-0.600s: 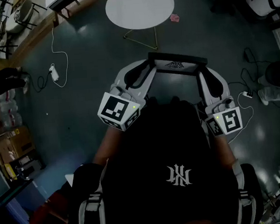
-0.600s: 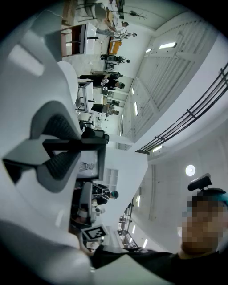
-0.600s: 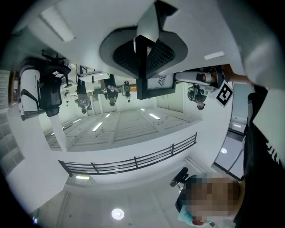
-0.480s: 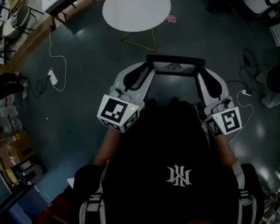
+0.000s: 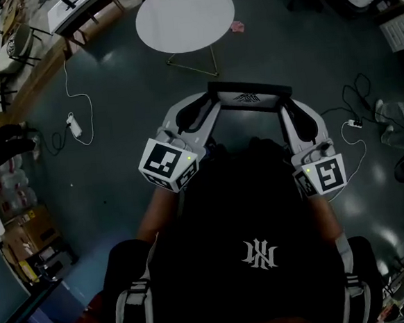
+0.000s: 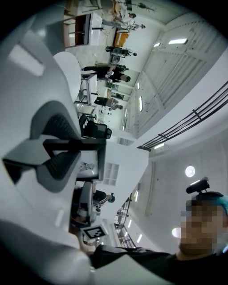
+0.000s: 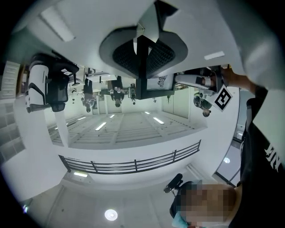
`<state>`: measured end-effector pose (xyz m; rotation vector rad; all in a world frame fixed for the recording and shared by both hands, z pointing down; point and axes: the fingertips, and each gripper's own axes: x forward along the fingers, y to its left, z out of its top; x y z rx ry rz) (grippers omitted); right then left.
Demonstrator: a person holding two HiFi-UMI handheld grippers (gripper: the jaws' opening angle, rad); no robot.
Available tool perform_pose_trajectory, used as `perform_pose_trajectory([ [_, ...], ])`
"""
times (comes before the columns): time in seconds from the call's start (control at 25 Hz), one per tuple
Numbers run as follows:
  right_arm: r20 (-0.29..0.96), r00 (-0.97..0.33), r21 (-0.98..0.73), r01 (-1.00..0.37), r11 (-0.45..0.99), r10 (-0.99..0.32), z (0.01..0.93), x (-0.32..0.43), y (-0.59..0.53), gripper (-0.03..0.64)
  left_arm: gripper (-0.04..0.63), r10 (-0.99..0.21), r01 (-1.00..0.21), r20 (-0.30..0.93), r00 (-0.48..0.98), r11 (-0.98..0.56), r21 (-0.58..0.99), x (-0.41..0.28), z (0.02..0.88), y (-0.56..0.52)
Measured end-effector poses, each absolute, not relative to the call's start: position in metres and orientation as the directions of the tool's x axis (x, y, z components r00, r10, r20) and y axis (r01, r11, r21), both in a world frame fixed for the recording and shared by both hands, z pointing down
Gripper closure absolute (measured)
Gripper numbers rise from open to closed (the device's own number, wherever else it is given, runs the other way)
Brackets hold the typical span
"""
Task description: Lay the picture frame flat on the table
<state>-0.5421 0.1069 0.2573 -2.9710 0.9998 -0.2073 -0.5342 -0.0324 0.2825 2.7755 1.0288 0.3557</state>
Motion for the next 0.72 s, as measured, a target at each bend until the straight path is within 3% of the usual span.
perform_pose_trajectory([
  [0.24,0.136,0.797,-0.081,-0.583,-0.809,-0.588,0.264,-0.516,0.142,0.566,0.514,0.67,0.629,0.198,0.716,-0.741,0.234,-0.508,0.287,0.002],
  [0.72,0.091,0.73,-0.105,-0.669,-0.735,-0.677,0.262,-0.445,0.232,0.569,0.515,0.596,0.574,0.231,0.769,-0.803,0.16,-0.441,0.272,0.09],
])
